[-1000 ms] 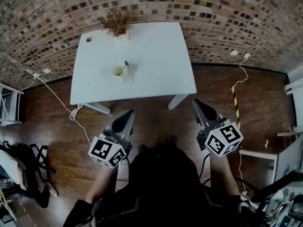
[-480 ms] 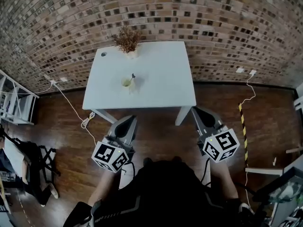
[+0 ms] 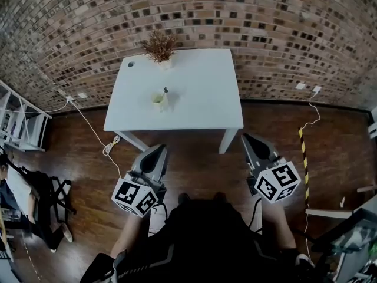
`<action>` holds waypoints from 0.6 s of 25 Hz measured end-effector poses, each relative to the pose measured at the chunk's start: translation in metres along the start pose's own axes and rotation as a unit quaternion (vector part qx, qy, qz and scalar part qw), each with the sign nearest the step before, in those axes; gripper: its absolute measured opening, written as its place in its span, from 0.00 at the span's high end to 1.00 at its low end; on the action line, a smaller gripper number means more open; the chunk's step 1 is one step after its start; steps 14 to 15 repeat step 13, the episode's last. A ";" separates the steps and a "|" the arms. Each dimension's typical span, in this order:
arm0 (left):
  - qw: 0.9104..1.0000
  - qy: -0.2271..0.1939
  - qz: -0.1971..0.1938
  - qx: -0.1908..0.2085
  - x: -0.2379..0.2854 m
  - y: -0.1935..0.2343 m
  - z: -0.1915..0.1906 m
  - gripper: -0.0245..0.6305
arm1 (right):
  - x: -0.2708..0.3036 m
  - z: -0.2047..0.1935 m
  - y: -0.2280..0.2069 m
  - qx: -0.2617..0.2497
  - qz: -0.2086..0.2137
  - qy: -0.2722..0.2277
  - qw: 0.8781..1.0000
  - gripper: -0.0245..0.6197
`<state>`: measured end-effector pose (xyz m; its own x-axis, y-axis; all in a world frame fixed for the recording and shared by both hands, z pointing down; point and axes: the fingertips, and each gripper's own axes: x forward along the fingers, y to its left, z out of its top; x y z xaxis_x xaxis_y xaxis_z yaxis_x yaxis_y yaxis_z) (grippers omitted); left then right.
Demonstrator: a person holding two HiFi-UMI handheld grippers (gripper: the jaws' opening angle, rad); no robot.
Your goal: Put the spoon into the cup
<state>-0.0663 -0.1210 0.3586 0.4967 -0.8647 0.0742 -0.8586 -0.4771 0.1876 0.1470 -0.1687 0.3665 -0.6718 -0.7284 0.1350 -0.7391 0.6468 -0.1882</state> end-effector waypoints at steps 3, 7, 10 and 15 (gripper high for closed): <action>1.000 -0.008 0.003 0.002 -0.004 -0.001 0.001 0.97 | -0.005 0.000 0.004 0.000 0.004 -0.002 1.000 0.95; 1.000 -0.009 0.006 0.000 -0.007 -0.006 0.001 0.97 | -0.009 -0.002 0.005 -0.007 0.006 -0.001 1.000 0.95; 1.000 -0.006 0.005 0.001 -0.007 -0.011 0.002 0.97 | -0.012 0.000 0.004 -0.004 0.003 -0.002 1.000 0.95; 1.000 -0.006 0.006 0.003 -0.010 -0.013 0.005 0.97 | -0.014 0.001 0.006 0.002 0.005 -0.004 1.000 0.95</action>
